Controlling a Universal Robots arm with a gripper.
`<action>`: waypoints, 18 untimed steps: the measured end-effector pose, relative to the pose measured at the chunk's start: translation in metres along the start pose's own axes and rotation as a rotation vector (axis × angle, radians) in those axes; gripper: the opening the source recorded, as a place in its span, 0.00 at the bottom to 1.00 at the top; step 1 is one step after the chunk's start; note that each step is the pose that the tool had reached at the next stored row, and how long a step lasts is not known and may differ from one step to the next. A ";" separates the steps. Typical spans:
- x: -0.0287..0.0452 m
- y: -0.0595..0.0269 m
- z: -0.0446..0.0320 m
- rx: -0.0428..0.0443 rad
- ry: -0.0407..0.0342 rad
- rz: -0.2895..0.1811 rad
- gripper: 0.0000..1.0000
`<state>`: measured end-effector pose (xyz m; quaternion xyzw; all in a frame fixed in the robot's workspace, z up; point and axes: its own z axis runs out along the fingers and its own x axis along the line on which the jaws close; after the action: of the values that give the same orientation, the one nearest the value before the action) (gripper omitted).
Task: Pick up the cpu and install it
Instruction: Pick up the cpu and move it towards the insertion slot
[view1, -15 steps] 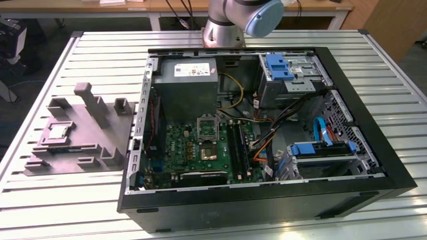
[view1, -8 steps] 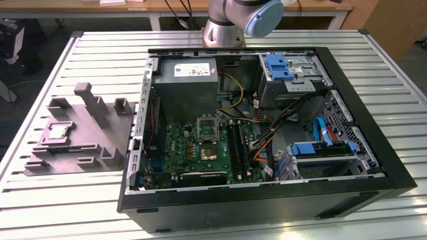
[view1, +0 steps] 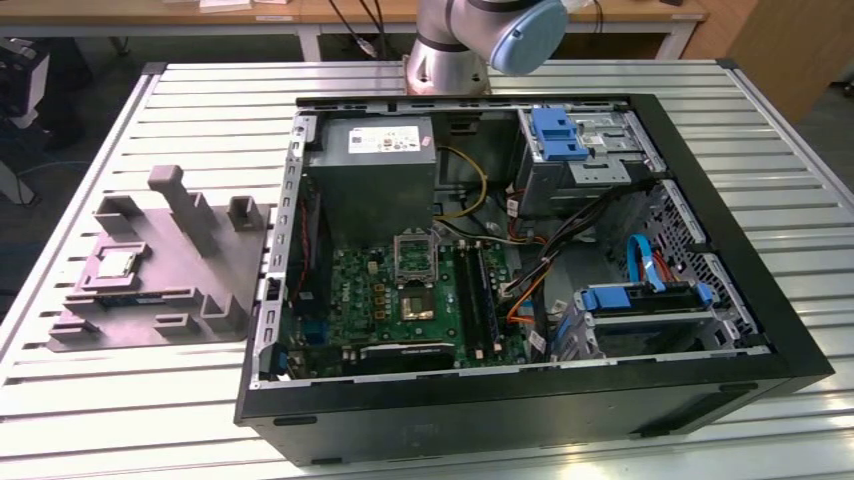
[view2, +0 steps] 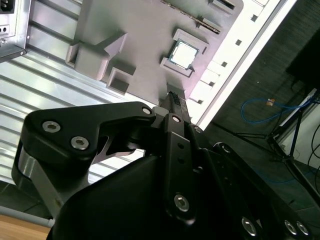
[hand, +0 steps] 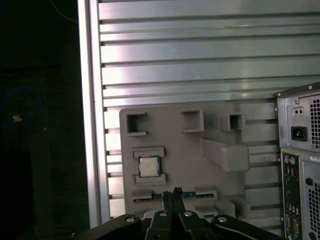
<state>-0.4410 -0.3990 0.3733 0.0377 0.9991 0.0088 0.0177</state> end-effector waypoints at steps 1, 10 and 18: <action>0.0000 0.0000 0.0000 0.0000 -0.0004 0.000 0.11; 0.0000 0.0000 0.0001 -0.0004 -0.0042 0.000 0.47; 0.0000 0.0000 0.0000 -0.0006 -0.0075 0.000 0.71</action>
<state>-0.4410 -0.3990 0.3733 0.0376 0.9990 0.0089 0.0214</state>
